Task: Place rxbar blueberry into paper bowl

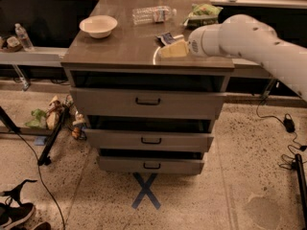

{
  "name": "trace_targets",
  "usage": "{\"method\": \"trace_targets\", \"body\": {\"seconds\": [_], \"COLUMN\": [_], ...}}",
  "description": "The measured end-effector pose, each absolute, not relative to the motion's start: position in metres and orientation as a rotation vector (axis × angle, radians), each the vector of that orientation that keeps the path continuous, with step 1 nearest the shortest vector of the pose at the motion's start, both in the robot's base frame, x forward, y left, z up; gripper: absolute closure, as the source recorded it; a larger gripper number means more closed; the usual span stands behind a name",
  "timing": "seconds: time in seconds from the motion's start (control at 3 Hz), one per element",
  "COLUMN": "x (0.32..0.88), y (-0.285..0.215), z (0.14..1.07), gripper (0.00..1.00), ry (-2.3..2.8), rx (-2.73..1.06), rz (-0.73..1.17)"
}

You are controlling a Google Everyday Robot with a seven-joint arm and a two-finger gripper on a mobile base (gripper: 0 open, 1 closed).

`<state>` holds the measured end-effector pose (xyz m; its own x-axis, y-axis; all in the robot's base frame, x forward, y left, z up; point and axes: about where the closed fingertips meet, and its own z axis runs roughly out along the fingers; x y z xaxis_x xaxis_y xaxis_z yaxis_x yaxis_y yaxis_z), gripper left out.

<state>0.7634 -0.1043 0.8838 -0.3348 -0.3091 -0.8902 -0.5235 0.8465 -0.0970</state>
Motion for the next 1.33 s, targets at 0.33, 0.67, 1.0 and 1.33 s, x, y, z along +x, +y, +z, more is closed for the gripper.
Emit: {"method": "trace_targets", "body": {"seconds": [0.33,0.67,1.0,1.33], "x": [0.787,0.809,0.825,0.839], "y": [-0.099,-0.095,-0.09,-0.09], "z": [0.872,0.867,0.859,0.847], "gripper": [0.26,0.26,0.12,0.08], "ry": [1.924,1.904,1.895,1.918], "rx": [-0.578,-0.562,-0.56,-0.548], "rz": [0.233,0.217,0.198,0.188]}}
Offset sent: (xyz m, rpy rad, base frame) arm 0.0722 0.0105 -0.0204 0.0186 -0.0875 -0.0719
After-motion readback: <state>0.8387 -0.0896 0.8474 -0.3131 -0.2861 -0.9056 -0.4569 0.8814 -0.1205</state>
